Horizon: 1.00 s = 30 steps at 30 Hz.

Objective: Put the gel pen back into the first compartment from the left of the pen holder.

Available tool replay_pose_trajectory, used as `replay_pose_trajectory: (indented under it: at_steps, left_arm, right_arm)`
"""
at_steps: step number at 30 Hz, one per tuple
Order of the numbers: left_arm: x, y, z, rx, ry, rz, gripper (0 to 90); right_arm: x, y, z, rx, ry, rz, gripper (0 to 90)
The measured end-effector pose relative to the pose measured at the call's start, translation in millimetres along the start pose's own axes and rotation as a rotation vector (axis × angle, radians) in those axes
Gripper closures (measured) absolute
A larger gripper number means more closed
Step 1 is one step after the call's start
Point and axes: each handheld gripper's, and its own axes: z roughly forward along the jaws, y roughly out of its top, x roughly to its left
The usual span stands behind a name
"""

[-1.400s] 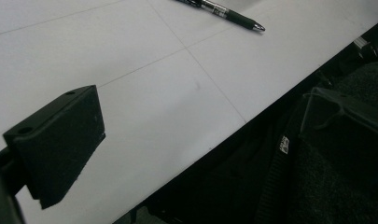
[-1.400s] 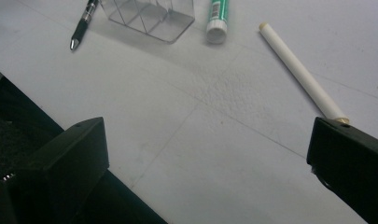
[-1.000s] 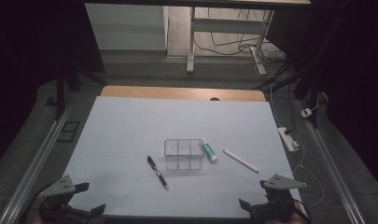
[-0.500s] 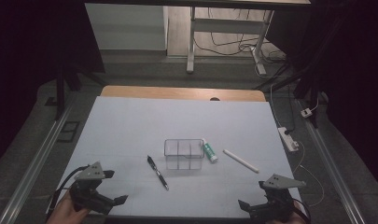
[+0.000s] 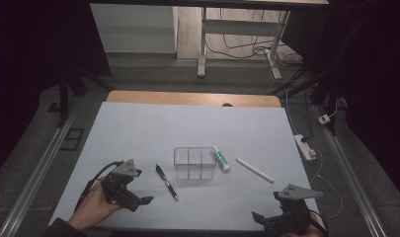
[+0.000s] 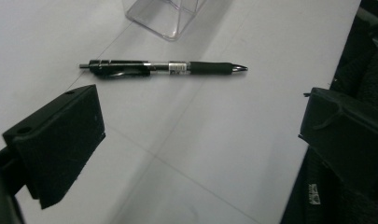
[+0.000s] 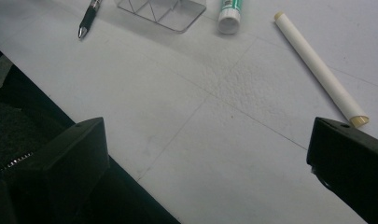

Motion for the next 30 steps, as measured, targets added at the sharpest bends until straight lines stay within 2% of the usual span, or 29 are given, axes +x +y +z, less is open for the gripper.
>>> replay_pose_trajectory:
  at_steps: [5,8,17,24,27,29,30]
  left_arm:
    - [7.3,14.7,19.2,0.037,-0.022,0.052,0.1]
    - [11.6,22.5,31.2,0.051,-0.042,0.068,0.1]
    - [23.7,38.2,61.2,0.106,-0.079,0.144,4.0]
    - [25.9,40.1,81.2,0.167,-0.102,0.189,10.3]
    - [24.1,39.5,83.9,0.18,-0.106,0.217,14.0]
    - [21.9,39.3,84.4,0.193,-0.099,0.243,19.9]
    - [21.6,38.9,83.8,0.193,-0.106,0.243,22.2]
  right_arm:
    - [0.0,0.1,0.3,0.002,0.002,-0.001,0.0]
    - [-0.1,0.2,0.4,0.007,0.005,-0.003,0.0]
    - [-0.6,0.1,0.4,0.007,0.013,0.0,0.0]
    - [-1.1,-0.1,0.3,0.006,0.018,0.004,0.0]
    - [-1.5,-0.3,0.3,0.006,0.019,0.005,0.0]
    - [-1.3,-0.3,0.3,0.006,0.02,0.006,0.0]
    - [-1.2,-0.3,0.3,0.006,0.02,0.006,0.0]
